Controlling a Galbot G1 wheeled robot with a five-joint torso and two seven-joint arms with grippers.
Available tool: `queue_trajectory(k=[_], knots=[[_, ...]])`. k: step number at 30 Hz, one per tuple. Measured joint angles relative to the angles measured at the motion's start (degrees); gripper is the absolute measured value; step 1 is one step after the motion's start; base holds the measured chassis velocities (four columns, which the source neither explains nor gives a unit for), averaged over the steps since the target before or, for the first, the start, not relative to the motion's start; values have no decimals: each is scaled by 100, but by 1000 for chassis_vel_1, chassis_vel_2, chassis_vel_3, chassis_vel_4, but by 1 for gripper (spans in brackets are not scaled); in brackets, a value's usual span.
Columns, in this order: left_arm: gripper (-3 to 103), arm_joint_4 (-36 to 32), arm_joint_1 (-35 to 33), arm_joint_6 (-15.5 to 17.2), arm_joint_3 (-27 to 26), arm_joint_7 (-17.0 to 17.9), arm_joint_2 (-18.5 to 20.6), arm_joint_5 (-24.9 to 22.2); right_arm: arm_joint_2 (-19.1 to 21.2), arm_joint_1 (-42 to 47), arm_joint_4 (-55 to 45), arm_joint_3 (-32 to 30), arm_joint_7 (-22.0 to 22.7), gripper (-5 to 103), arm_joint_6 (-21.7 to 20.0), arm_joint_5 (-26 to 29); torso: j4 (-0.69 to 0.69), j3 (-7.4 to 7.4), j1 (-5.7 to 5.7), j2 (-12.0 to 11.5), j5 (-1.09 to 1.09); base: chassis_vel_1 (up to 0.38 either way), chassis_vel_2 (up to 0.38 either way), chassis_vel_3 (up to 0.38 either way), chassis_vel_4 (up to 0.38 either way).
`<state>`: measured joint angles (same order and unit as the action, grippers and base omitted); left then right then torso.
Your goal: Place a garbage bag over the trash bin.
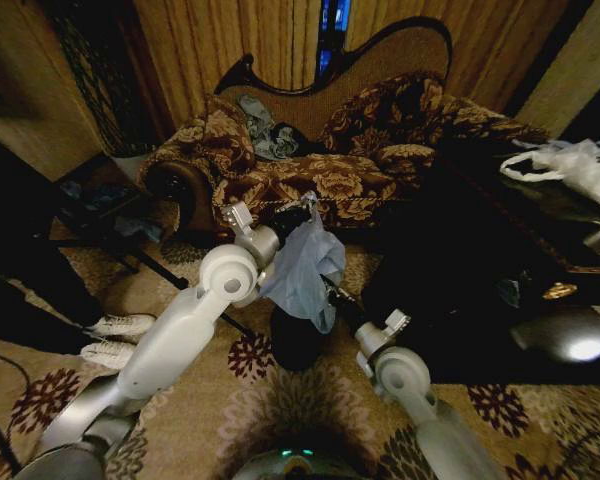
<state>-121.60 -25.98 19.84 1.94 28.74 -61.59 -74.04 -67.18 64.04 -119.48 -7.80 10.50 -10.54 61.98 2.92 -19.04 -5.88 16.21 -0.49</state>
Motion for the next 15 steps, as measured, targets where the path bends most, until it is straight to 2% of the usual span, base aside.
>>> queue_trajectory(k=[9,15], knots=[[0,-208,-429,-6,-115,28,3,73,-277,-439,341,270,-22,0,34,103,-1,0,0,0,-1,0,0,0,0],[0,-239,-624,-21,-138,23,-171,196,-514,-501,444,558,13,0,58,103,0,0,0,0,-1,0,0,0,0]])
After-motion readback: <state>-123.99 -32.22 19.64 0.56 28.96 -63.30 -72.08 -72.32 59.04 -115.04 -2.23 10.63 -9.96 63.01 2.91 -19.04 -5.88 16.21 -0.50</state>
